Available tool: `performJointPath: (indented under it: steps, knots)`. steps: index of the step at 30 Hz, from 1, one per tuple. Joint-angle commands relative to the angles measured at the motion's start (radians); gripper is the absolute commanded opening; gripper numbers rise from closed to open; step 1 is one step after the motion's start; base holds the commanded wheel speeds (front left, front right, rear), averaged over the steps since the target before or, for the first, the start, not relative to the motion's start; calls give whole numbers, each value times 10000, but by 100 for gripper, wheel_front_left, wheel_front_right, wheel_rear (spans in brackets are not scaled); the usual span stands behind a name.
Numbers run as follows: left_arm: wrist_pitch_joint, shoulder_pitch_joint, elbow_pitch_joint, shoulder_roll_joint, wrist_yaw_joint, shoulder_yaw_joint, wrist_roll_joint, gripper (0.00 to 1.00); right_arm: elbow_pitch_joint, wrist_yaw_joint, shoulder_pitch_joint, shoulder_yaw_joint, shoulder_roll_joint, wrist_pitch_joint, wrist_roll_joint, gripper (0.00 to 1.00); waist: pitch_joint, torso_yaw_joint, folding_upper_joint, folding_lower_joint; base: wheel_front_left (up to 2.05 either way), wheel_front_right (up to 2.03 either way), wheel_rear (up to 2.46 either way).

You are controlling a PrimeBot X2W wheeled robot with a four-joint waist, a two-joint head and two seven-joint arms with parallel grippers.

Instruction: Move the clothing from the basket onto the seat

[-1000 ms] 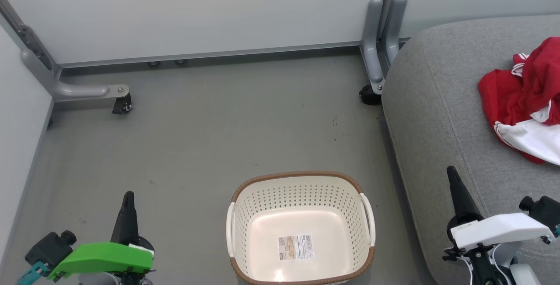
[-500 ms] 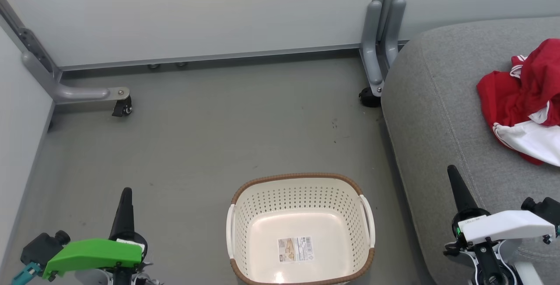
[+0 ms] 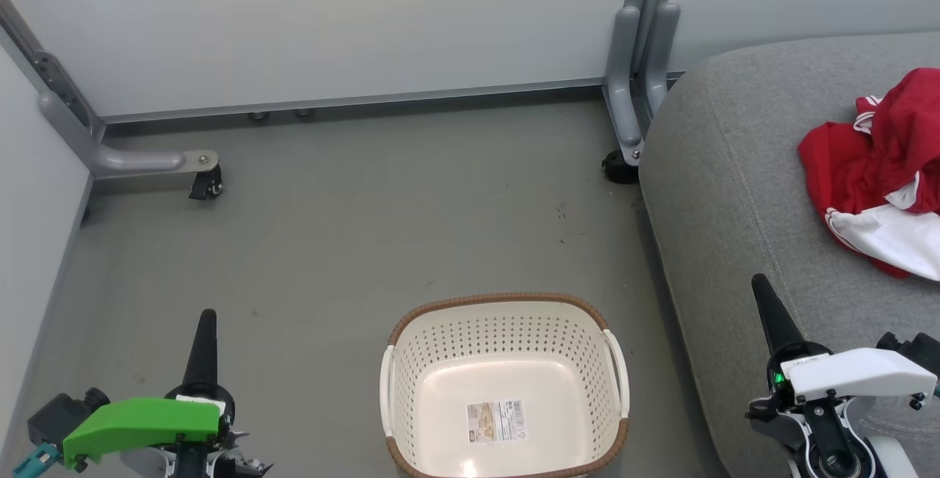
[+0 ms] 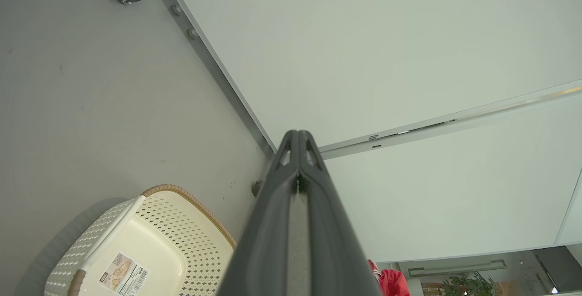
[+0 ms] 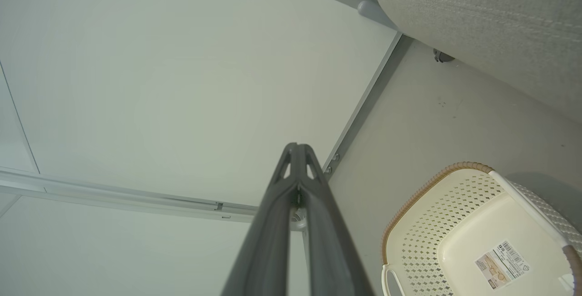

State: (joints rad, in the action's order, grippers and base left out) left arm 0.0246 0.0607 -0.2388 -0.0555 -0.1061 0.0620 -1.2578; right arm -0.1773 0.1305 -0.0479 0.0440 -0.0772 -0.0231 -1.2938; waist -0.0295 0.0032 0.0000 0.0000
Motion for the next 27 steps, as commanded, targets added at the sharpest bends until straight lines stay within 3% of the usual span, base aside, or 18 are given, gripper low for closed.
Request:
performJointPath:
  steps: [1,27]
  knots:
    - [52,261,27,-27,-76,69,-257,0,10,5,-210,38,-58,-50,-245,0,7,0,0,0,0,0,0]
    - [608,462,-36,23,-199,383,-2370,0,-425,4,-459,246,-15,-434,-2330,0,159,-19,0,0,0,0,0]
